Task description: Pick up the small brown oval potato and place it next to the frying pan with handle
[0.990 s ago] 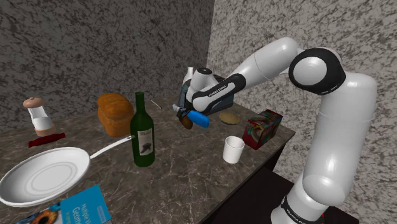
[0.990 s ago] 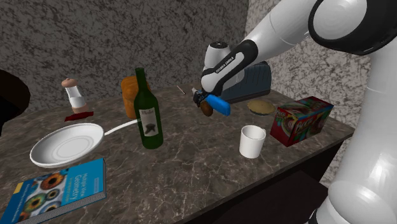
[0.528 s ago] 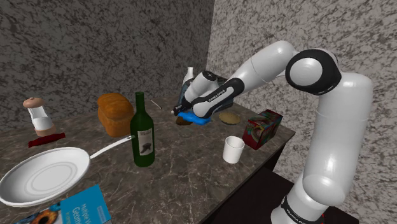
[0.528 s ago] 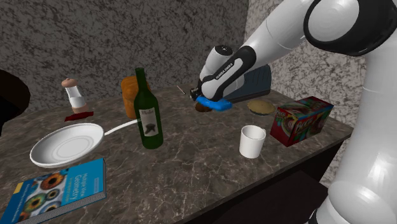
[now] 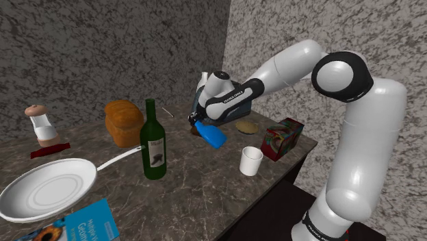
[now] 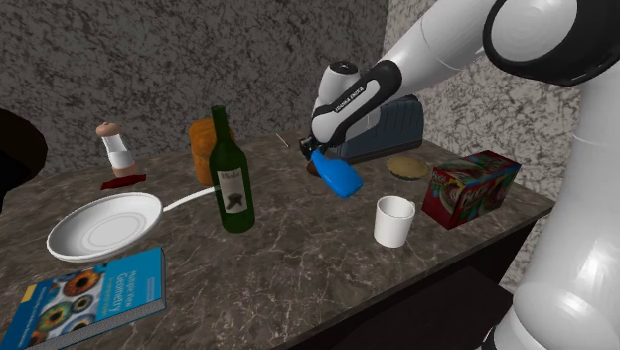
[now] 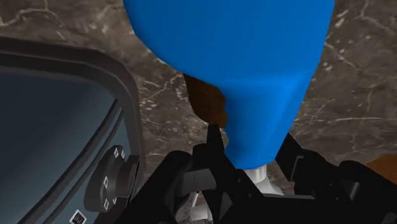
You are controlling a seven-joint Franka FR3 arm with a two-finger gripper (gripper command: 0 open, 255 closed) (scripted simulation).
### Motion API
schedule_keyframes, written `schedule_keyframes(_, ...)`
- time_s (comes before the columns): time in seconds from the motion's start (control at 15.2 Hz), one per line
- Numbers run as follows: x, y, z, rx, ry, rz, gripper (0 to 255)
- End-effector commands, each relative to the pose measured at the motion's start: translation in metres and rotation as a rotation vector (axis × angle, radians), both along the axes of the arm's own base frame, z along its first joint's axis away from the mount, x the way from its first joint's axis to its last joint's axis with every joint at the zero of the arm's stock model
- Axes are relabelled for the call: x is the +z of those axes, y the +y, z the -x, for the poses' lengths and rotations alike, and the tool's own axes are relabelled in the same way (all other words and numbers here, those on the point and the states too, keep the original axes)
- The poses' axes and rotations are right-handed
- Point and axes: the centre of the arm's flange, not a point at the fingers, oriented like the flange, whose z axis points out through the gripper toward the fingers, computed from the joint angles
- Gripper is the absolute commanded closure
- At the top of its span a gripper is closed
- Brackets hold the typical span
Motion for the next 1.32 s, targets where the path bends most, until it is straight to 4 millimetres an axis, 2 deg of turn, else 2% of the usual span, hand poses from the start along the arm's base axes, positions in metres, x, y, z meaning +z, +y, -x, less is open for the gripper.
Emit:
schedule_keyframes(0.0, -0.016, 0.000, 0.011, -0.018, 0.170, 0.007, 255)
schedule_keyframes(1.25, 0.084, 0.000, 0.011, -0.018, 0.170, 0.007, 255)
